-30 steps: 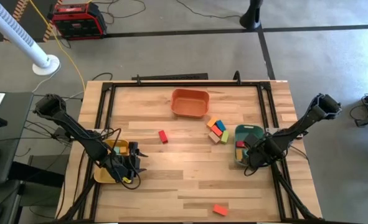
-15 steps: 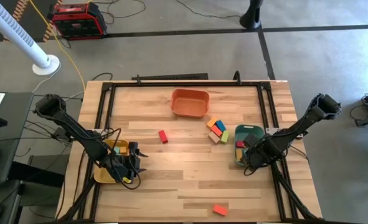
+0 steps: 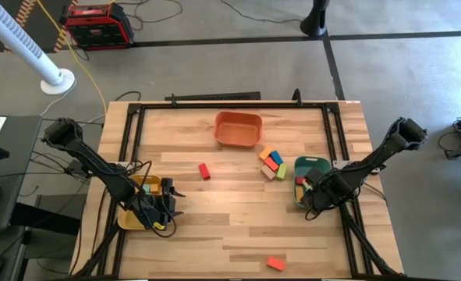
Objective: Sort blocks by size
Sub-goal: Put the large white block into the orange bin
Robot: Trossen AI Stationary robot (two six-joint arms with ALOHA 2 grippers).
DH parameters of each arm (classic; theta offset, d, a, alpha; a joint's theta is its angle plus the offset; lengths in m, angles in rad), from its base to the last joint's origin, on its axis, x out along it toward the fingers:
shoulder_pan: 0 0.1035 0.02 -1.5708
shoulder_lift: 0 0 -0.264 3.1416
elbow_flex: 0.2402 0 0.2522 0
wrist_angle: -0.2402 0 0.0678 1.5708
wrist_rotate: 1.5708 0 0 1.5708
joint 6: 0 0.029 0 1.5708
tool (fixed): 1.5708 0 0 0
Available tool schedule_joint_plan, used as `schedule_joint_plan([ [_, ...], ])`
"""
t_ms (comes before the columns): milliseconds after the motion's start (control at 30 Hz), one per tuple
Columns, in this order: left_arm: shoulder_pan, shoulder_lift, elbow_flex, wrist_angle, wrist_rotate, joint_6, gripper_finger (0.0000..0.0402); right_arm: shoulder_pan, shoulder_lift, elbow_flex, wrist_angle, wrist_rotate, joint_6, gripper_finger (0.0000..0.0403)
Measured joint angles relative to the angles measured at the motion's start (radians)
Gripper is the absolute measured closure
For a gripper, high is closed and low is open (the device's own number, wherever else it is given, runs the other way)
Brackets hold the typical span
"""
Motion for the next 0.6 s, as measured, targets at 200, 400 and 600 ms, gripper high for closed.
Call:
schedule_joint_plan([
  [200,0.000,0.000,0.000,0.000,0.000,0.000,0.0134,-0.022,0.000,0.069,-0.079,0.011,-0.025,0.0145],
  [400,0.000,0.000,0.000,0.000,0.000,0.000,0.0134,-0.048,-0.001,0.174,-0.169,0.085,-0.054,0.0147],
  [600,0.000,0.000,0.000,0.000,0.000,0.000,0.0134,-0.084,0.000,0.234,-0.148,0.188,-0.127,0.0148],
])
